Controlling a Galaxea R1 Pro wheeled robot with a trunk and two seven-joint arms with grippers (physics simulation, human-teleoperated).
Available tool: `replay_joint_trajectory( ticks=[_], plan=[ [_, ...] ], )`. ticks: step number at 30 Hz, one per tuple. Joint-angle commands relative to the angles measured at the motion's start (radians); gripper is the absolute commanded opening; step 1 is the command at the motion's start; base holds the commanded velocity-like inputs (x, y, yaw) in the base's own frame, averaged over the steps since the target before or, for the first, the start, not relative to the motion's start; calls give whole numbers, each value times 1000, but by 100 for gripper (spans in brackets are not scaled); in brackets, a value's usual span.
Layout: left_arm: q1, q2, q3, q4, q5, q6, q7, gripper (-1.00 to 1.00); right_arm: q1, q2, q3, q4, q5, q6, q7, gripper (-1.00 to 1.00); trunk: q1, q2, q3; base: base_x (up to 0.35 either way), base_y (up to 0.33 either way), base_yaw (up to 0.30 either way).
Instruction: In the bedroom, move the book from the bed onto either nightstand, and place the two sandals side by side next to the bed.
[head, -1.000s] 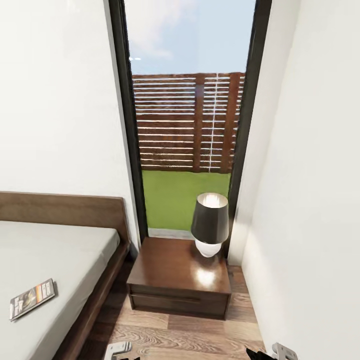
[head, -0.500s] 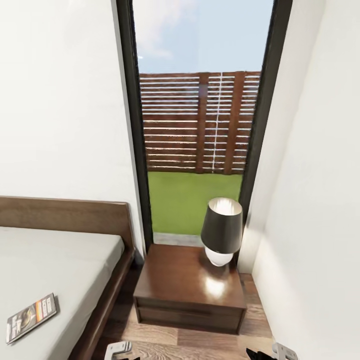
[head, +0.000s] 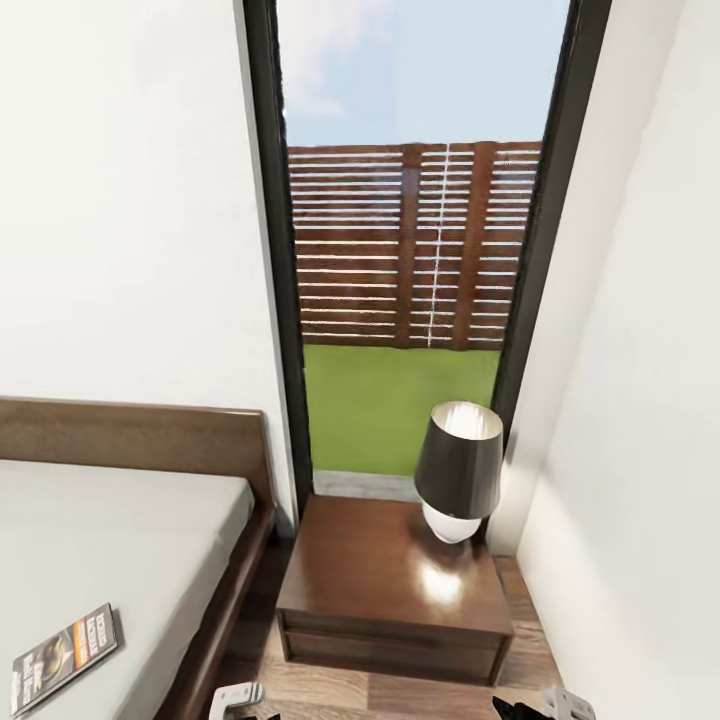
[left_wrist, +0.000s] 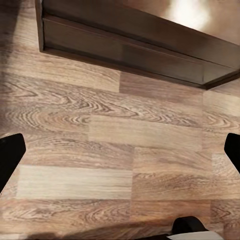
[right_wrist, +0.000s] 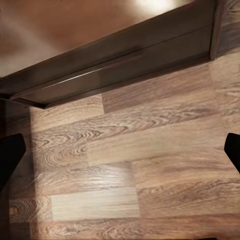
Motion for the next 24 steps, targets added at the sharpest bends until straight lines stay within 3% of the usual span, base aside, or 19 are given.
replay_joint_trajectory(
  ticks=[1, 24],
  plan=[
    [-1, 0, 8, 1, -11, -5, -3, 100, -1, 0, 3, 2, -10, -2, 4, 100, 0, -1, -1, 184, 143, 0],
    [-1, 0, 8, 1, -11, -5, -3, 100, -1, 0, 3, 2, -9, -2, 4, 100, 0, -1, -1, 120, 88, 0]
  ],
)
